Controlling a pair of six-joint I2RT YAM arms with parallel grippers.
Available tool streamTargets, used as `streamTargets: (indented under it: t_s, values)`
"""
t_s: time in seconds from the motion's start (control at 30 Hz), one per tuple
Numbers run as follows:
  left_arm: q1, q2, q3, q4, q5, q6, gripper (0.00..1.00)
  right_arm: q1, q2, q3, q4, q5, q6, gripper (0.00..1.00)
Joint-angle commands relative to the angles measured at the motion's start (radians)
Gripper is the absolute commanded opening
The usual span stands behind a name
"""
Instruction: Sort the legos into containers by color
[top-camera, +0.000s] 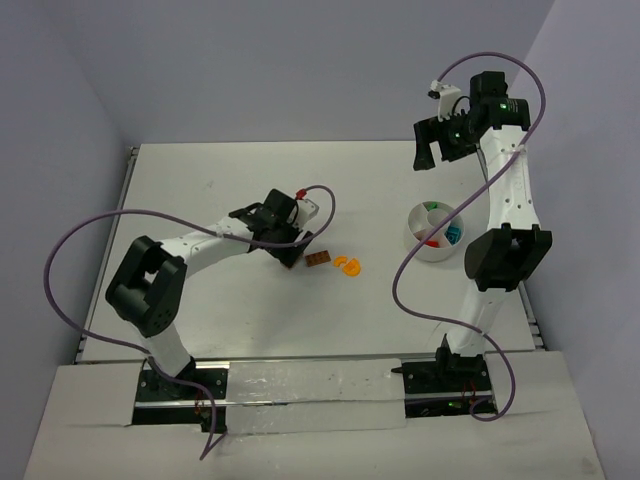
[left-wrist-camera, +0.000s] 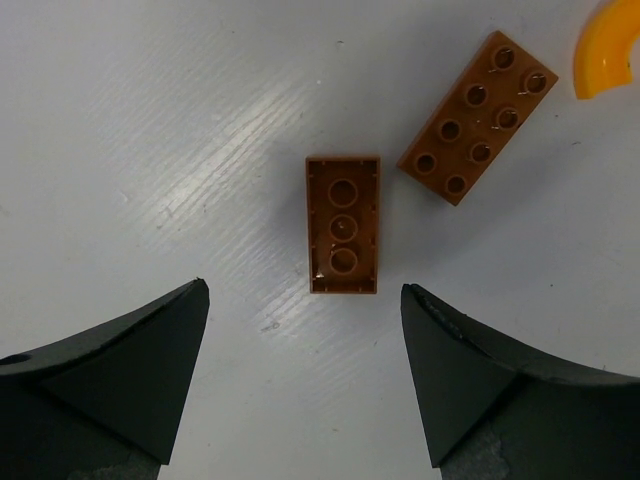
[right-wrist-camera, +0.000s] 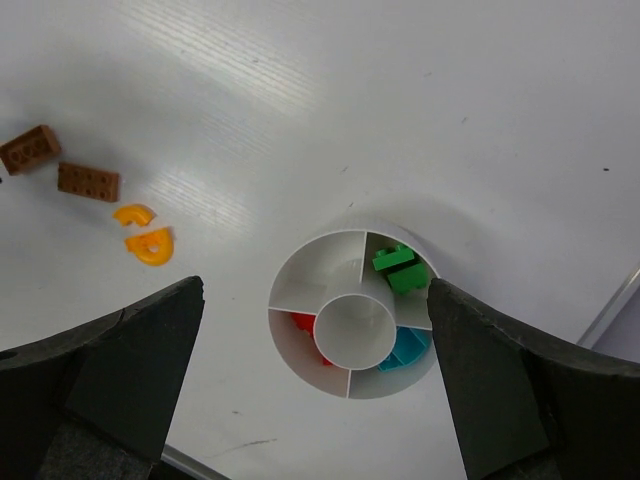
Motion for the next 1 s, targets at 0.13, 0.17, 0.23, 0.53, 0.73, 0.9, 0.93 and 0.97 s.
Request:
streamTargets:
  t_s: [0.13,0.17,0.23,0.53,0.73,0.9,0.93,0.97]
  values:
    - [-0.017,0.084,0.028,0.052,0.03,-0.044,0.81,0.004,-0.027,0.027,0.031,-0.038,0.064,1.0]
    - [-0.017,0.1,0.034,0.051,0.031,-0.046,0.79,0.005,-0.025,0.034,0.028,-0.045,0.071,1.0]
    - [-0.017,0.124,0.042,0.049,0.052,-0.049,0.74,0.006,-0.024,0.034,0.03,-0.055,0.078,1.0]
    - [-0.019,0.12,0.037,0.066,0.046,-0.017,0.3,0.034,-0.122,-0.192,0.197,-0.165,0.199,0.99]
    - [-0.008,-0.003,0.046,0.064,0.048,0.046,0.0,0.039,-0.097,-0.194,0.216,-0.274,0.248,0.96]
    - [-0.032,-0.159,0.02,0.185,0.044,0.113,0.0,0.066,-0.136,-0.351,0.259,-0.419,0.323,0.94]
    - [-0.043,-0.178,0.021,0.211,0.044,0.129,0.0,0.093,-0.141,-0.366,0.264,-0.453,0.333,0.94]
    - [-0.056,-0.194,0.028,0.231,0.044,0.142,0.0,0.125,-0.143,-0.369,0.273,-0.486,0.342,0.94]
